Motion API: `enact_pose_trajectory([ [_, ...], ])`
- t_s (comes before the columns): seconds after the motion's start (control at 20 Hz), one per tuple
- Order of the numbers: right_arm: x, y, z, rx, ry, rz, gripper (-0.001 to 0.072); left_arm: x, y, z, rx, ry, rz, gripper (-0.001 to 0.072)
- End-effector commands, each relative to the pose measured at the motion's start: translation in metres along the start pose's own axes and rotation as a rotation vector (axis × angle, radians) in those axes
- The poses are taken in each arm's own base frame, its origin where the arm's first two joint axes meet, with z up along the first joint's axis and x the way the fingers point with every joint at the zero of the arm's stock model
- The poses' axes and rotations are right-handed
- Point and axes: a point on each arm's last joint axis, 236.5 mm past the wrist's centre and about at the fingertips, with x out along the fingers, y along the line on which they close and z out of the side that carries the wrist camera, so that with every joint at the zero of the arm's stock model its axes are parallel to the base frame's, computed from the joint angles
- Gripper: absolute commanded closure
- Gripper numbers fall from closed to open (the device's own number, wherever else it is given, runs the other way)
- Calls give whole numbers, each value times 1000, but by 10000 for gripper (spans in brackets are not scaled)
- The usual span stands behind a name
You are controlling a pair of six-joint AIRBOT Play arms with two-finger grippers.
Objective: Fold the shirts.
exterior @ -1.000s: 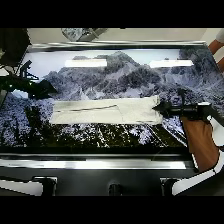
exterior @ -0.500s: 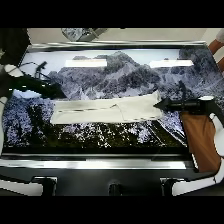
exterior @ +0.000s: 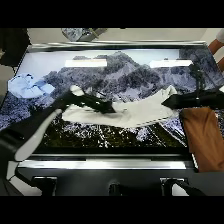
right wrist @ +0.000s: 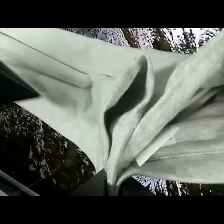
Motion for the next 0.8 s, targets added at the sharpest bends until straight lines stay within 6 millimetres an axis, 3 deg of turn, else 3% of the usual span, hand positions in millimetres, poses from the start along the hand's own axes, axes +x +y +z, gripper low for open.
enact_pose_trajectory([
  [0.0, -44, 32, -4, -27, -67, -65, 639, 70, -37, -15, -76, 42, -76, 679],
  [0.15, -75, 66, -16, -69, -86, -65, 639, 103, -48, -11, -162, -2, -113, 679],
  [0.25, -95, 82, -16, -94, -120, -82, 639, 119, -68, -5, -293, -44, -208, 679],
  [0.35, -100, 84, -15, -92, -132, -94, 638, 135, -93, -13, -324, -38, -300, 678],
  [0.45, -91, 71, -14, -70, -99, -101, 638, 139, -101, -19, -296, -26, -334, 679],
  [0.55, -77, 59, -6, -71, -81, -83, 639, 121, -92, -9, -261, -29, -320, 682],
  [0.6, -68, 57, -1, -67, -78, -49, 639, 103, -84, -1, -206, -34, -287, 682],
  [0.65, -57, 60, 6, -70, -80, -5, 639, 80, -76, 6, -145, -40, -247, 682],
  [0.75, -29, 71, 19, -95, -73, 47, 639, 17, -56, 30, -4, -89, -132, 682],
])
